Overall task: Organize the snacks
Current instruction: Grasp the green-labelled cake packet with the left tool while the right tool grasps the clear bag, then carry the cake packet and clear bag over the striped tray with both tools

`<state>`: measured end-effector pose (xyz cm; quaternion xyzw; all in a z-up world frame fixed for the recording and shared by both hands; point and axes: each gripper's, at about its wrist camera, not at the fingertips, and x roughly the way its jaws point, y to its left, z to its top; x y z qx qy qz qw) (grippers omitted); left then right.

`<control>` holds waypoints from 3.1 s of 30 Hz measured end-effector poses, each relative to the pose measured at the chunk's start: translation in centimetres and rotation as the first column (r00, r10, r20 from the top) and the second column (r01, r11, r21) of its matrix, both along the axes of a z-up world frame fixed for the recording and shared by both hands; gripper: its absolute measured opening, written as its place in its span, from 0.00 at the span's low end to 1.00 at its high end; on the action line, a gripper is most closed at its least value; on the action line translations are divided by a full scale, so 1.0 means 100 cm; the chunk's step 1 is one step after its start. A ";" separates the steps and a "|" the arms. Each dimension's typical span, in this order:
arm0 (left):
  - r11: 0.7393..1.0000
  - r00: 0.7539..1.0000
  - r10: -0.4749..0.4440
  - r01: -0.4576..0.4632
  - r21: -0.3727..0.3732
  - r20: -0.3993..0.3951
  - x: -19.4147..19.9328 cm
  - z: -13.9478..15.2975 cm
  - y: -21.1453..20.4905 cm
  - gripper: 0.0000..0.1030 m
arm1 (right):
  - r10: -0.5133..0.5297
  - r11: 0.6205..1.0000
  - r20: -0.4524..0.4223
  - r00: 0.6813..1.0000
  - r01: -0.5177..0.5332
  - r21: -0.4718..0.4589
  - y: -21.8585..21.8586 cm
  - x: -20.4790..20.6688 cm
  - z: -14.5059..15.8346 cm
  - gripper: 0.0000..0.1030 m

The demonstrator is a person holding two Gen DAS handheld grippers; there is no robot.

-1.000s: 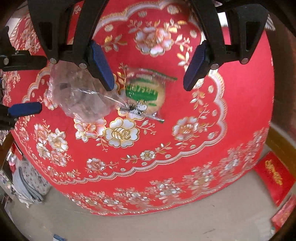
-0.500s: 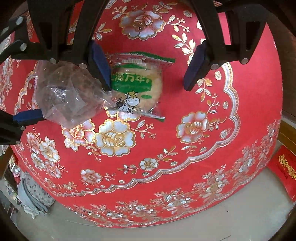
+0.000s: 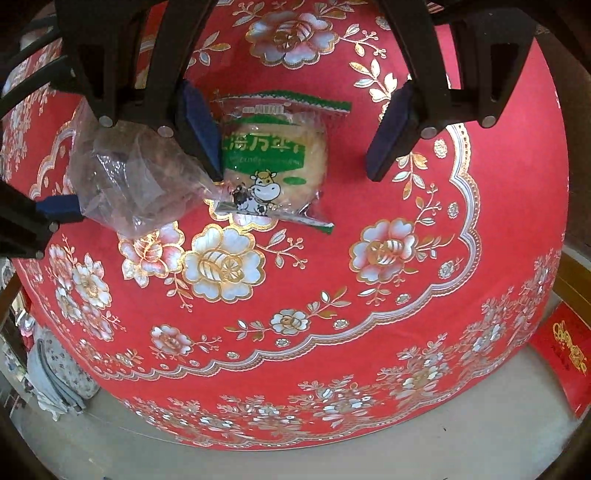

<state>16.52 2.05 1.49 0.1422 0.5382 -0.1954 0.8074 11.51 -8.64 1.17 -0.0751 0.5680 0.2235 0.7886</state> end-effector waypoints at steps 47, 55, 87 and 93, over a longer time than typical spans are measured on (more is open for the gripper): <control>0.912 0.907 0.404 -0.409 0.020 0.115 -0.129 0.043 0.066 0.49 | 0.126 0.980 0.014 0.992 -0.127 0.155 0.028 -0.064 0.022 0.35; 0.907 0.903 0.419 -0.421 0.006 0.099 -0.135 0.040 0.074 0.49 | 0.199 0.979 -0.028 0.980 -0.198 0.048 0.051 -0.063 0.013 0.39; 0.892 0.881 0.451 -0.452 -0.026 0.146 -0.152 0.065 0.080 0.49 | 0.179 0.979 0.104 0.978 -0.187 0.078 0.044 -0.080 0.059 0.30; 0.876 0.860 0.476 -0.481 -0.021 0.183 -0.165 0.077 0.093 0.49 | 0.209 0.970 0.135 0.969 -0.223 0.096 0.063 -0.083 0.072 0.30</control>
